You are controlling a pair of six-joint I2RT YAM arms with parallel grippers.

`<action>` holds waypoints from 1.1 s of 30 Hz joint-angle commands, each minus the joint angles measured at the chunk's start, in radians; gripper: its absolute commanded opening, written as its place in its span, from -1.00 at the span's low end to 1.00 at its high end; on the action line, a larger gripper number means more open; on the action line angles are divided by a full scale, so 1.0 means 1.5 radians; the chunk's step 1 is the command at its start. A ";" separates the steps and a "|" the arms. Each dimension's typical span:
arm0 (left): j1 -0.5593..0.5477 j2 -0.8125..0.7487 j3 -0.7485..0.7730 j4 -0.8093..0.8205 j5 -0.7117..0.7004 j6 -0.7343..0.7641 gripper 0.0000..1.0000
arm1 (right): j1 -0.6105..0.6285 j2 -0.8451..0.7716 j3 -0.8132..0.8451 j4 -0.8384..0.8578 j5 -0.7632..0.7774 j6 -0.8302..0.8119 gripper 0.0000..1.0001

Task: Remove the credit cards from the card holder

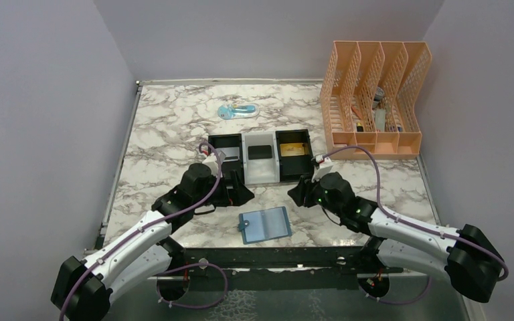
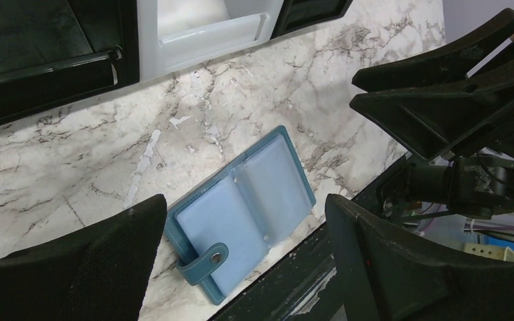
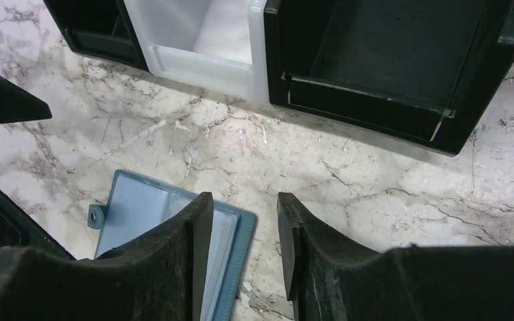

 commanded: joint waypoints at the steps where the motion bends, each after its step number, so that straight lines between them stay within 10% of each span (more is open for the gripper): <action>1: -0.005 0.005 -0.005 0.016 -0.010 0.012 0.80 | 0.002 0.014 0.017 -0.009 -0.006 -0.013 -0.17; 33: -0.036 0.044 -0.012 0.015 -0.033 0.017 0.79 | 0.002 0.074 0.011 0.064 -0.200 0.011 -0.18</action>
